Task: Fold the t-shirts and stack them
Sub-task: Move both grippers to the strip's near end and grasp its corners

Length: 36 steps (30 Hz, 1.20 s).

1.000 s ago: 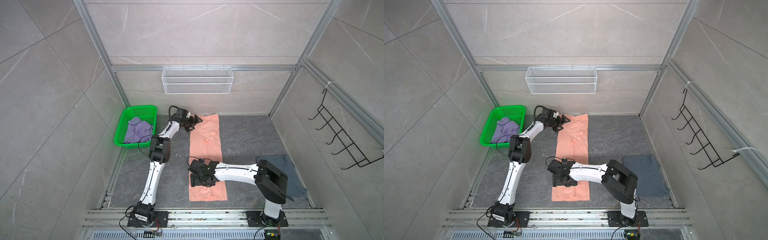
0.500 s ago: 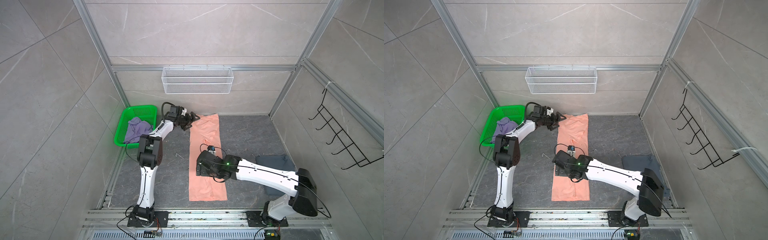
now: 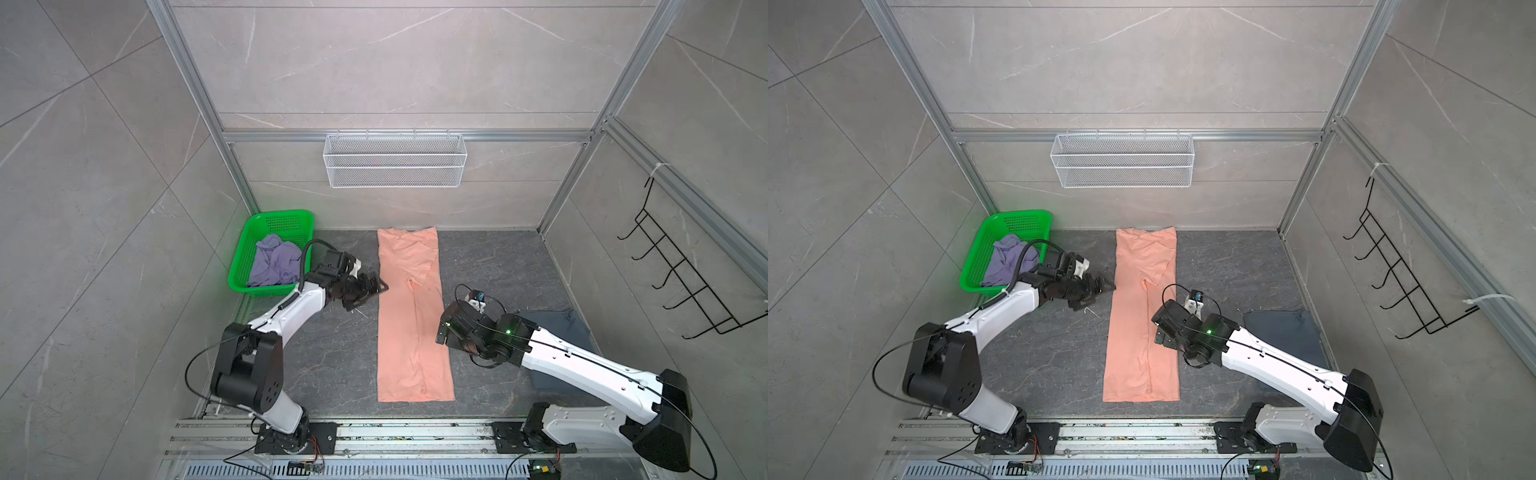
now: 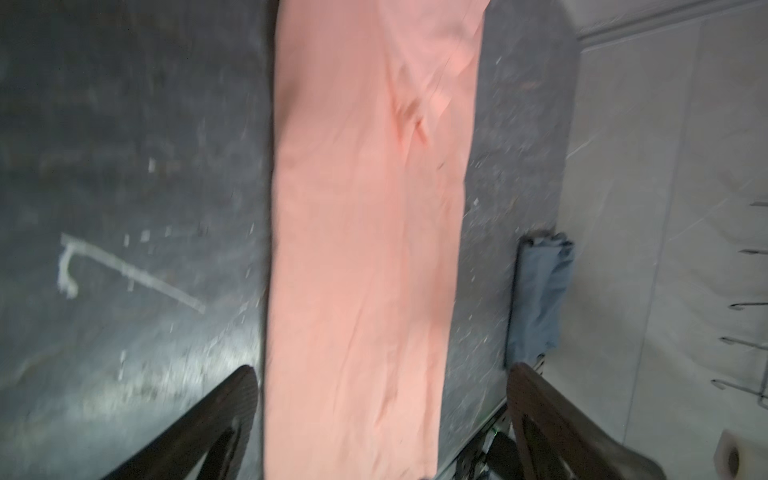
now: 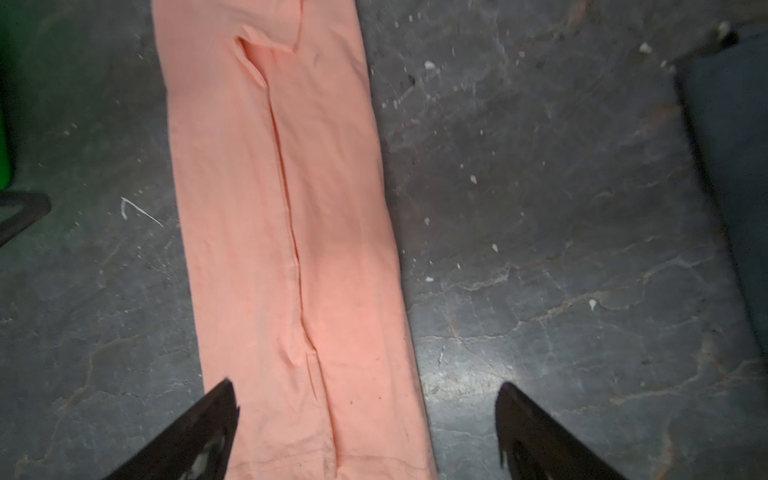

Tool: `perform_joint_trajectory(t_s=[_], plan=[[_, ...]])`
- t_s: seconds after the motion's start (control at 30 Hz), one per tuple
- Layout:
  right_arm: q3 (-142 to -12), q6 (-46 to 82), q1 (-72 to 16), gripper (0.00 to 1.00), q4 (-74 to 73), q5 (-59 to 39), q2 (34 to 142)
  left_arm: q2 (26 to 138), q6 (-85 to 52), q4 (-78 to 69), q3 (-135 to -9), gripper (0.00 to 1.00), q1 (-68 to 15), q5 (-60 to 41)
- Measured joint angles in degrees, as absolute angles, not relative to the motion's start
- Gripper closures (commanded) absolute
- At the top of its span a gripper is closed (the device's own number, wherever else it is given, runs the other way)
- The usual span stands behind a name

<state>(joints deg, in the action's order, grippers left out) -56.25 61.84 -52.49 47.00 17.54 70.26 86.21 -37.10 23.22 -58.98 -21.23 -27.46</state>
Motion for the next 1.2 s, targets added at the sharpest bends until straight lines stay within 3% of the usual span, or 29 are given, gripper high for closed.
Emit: perform_joint_trajectory(t_s=[0.23,0.57,0.77,0.97,1.2], plan=[[-44.6,61.5,-50.9,0.17,37.0,1.6,70.3,64.6,-43.8,28.2,-39.4,0.14,-27.2,-22.8],[-36.1,61.9,-50.9,0.26,32.0,-7.7,65.6,44.4,-57.7,32.4,-24.0,0.28,-36.2,-21.0],[-27.0,64.9,-50.9,0.28,28.7,-9.9,59.8,43.9,-61.7,32.8,-22.3,0.34,-40.0,-20.8],[-22.9,67.4,-51.0,0.29,25.4,-10.9,57.5,51.9,-62.9,29.8,-22.3,0.34,-44.6,-20.1],[-22.4,69.2,-51.9,0.40,19.4,-12.3,60.4,59.3,-65.0,21.9,-21.9,0.35,-48.5,-21.2]])
